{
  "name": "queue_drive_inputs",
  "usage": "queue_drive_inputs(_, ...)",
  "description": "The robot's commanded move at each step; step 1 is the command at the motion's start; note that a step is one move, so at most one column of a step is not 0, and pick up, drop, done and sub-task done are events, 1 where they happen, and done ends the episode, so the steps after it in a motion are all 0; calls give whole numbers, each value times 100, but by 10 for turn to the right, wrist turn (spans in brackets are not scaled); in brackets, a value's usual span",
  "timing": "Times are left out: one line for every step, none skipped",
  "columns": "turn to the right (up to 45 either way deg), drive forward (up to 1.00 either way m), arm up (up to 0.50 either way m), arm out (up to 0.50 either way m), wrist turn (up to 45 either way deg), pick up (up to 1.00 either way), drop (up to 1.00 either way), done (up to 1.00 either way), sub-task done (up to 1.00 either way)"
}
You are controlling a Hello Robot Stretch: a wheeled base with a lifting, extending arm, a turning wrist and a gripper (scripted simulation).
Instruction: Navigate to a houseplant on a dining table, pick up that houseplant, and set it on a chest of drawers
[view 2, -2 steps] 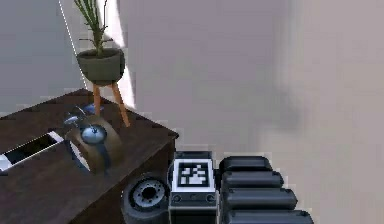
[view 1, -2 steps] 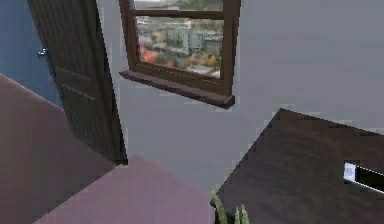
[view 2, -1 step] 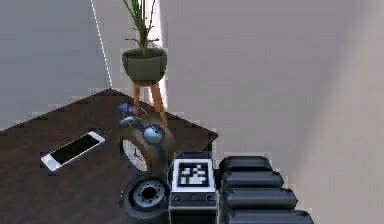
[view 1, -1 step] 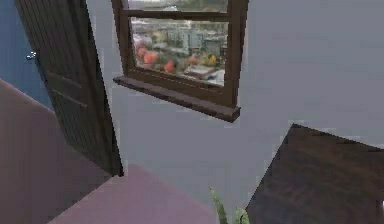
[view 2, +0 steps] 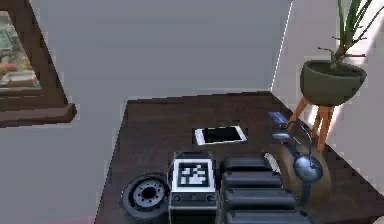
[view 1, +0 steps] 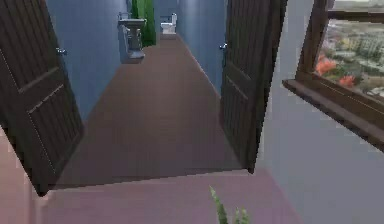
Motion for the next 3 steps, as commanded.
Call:
queue_drive_inputs(-330,0,0,0,0,0,0,0,0)
queue_drive_inputs(450,0,0,0,0,0,0,0,0)
queue_drive_inputs(210,0,0,0,0,0,0,0,0)
